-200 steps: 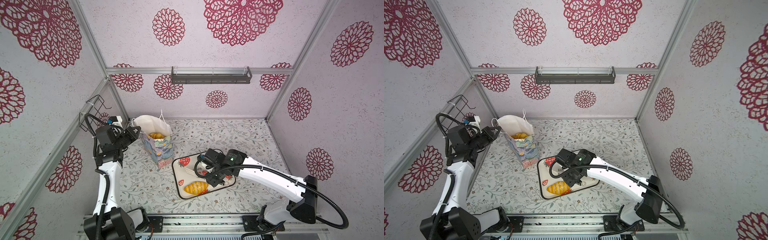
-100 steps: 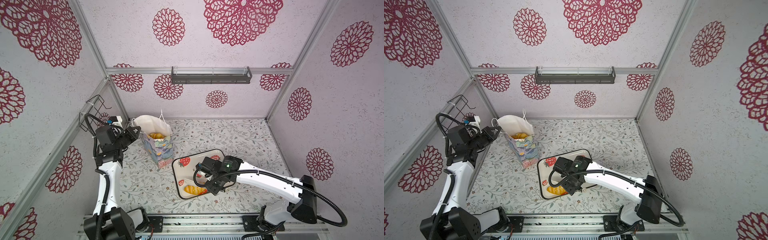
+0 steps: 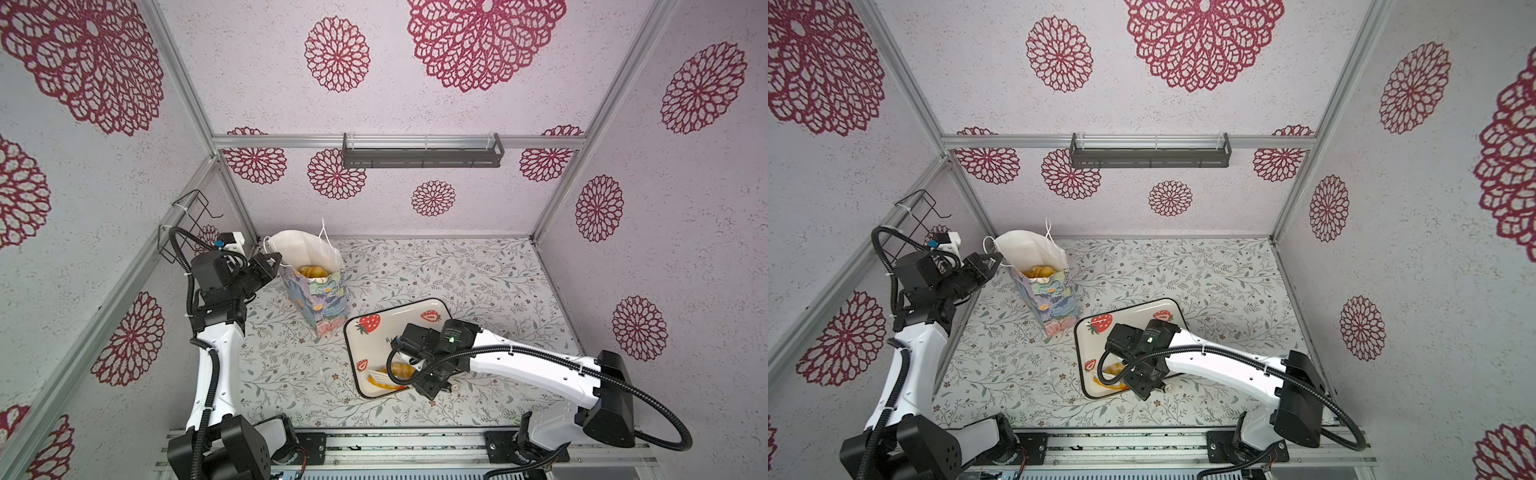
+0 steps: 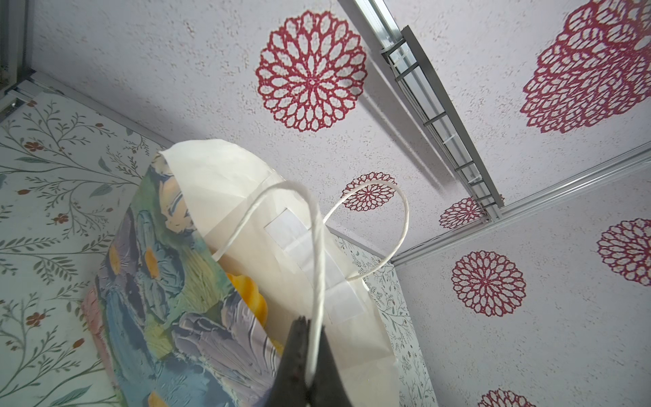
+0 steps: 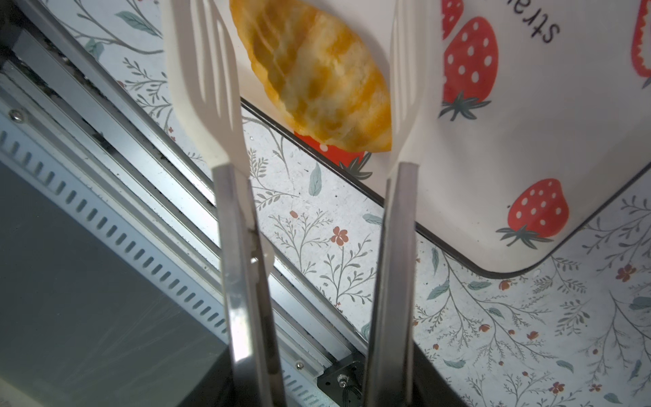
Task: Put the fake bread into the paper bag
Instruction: 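Lower the tongs with the right gripper around the last striped bun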
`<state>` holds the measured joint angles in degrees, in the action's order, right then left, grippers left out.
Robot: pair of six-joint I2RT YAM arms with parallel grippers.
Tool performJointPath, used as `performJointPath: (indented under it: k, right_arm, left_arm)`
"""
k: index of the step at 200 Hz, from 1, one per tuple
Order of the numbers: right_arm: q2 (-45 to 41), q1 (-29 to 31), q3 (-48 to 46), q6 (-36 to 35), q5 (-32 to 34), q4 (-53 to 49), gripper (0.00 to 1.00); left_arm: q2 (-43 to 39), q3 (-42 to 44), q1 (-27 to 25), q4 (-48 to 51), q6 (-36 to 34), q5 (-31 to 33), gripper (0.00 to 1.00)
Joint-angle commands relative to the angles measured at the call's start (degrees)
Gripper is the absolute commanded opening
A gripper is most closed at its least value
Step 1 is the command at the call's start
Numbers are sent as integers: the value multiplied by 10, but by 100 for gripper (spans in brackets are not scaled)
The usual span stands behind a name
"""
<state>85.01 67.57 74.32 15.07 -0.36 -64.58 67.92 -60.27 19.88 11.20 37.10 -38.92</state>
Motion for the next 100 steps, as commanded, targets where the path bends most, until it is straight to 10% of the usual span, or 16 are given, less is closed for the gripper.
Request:
performJointPath:
  k: [1,100]
  right_arm:
    - [-1,6,4,-5,-5,-3,55]
    - [11,12,-7,-6,4,2,56]
  left_arm:
    - [0,1,4,-11,-1,-1,0]
    - [-4,2,4,-5,-5,0,0]
